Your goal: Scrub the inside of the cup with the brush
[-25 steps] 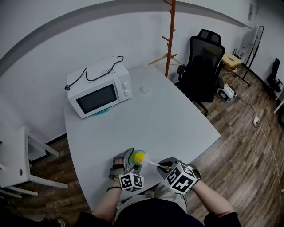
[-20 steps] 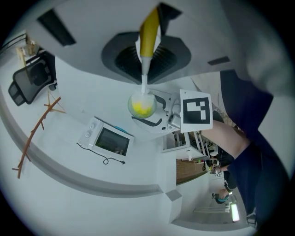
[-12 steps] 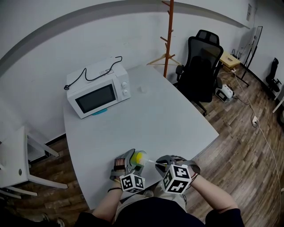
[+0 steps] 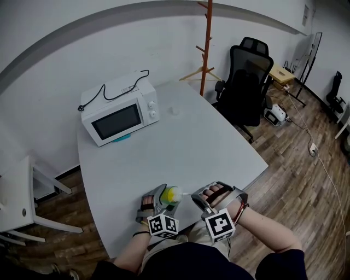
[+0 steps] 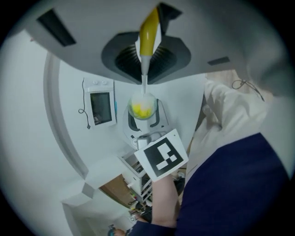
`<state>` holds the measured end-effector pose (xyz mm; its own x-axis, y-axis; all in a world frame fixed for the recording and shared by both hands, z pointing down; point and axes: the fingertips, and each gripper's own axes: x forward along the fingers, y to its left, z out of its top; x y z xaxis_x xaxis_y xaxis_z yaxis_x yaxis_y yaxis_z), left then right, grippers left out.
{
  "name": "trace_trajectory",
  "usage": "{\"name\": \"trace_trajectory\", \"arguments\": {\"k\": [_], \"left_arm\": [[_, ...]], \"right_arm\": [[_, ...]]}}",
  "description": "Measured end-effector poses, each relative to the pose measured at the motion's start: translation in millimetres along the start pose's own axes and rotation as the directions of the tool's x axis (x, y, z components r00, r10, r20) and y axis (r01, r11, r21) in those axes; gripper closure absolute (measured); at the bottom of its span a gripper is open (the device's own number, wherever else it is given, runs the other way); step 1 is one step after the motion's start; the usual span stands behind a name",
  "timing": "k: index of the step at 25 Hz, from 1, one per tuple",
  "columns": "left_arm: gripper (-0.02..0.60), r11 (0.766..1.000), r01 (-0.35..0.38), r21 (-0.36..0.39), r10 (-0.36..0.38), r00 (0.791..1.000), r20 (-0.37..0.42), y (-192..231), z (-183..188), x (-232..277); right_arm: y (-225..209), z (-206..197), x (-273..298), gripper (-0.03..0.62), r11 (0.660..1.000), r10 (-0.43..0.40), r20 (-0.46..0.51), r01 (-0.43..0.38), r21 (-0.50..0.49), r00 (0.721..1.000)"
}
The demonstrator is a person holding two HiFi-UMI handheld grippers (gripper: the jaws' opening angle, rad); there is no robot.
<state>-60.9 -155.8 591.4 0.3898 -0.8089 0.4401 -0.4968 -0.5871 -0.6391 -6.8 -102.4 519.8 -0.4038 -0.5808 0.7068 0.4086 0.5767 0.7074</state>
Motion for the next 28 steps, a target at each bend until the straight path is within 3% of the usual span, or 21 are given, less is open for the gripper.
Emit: {"name": "trace_trajectory", "arguments": {"k": [2,5,10,12,14,18,21,23,25,28], "left_arm": [[0.198,1.000,0.003,-0.003,-0.003,1.000,0.001,0,0,1],[0.198,1.000,0.009,-0.009,-0.009,1.000,0.002,-1,0,0],[0.198,1.000,0.017,-0.016,-0.017,1.000,0.002,-3,1,0],[0.198,1.000,0.018,-0.014,-0.018,1.000,0.001,-3,1,1],[0.198,1.000,0.017,-0.013,-0.017,1.000,0.001,-4,1,1],[0.197,1.000,0.013,-0.006,-0.013,1.000,-0.005,-6,-1,2],[0.198,1.000,0.004,0.002,-0.004,1.000,-0.006,-5,-2,2],[0.198,1.000,0.000,0.002,0.000,1.000,-0.005,-3,-2,3],[0.198,1.000,-0.002,0.005,0.002,1.000,-0.005,-2,-2,4],[0.197,1.000,-0.006,0.009,0.006,1.000,-0.002,-1,-2,5]], "right_arm": [[-7,7,-4,0.545,0.996,-0.050,0.018,0.051,-0.077,0.999],[-15,11,-7,0.545,0.957,-0.145,0.033,0.149,-0.247,0.989],[-10,10,-9,0.545,0.824,-0.221,0.042,0.210,-0.526,0.974],[-10,11,-9,0.545,0.807,-0.229,0.045,0.216,-0.549,0.972],[-10,11,-8,0.545,0.821,-0.220,0.041,0.208,-0.531,0.975],[-12,12,-6,0.545,0.892,-0.188,0.032,0.185,-0.412,0.982],[-2,9,-3,0.545,0.979,-0.073,0.003,0.072,-0.189,0.997],[5,1,2,0.545,1.000,0.019,-0.015,-0.019,-0.013,1.000],[5,0,5,0.545,0.977,0.093,0.009,-0.093,0.189,0.996],[4,3,4,0.545,0.860,0.198,0.086,-0.215,0.464,0.976]]}}
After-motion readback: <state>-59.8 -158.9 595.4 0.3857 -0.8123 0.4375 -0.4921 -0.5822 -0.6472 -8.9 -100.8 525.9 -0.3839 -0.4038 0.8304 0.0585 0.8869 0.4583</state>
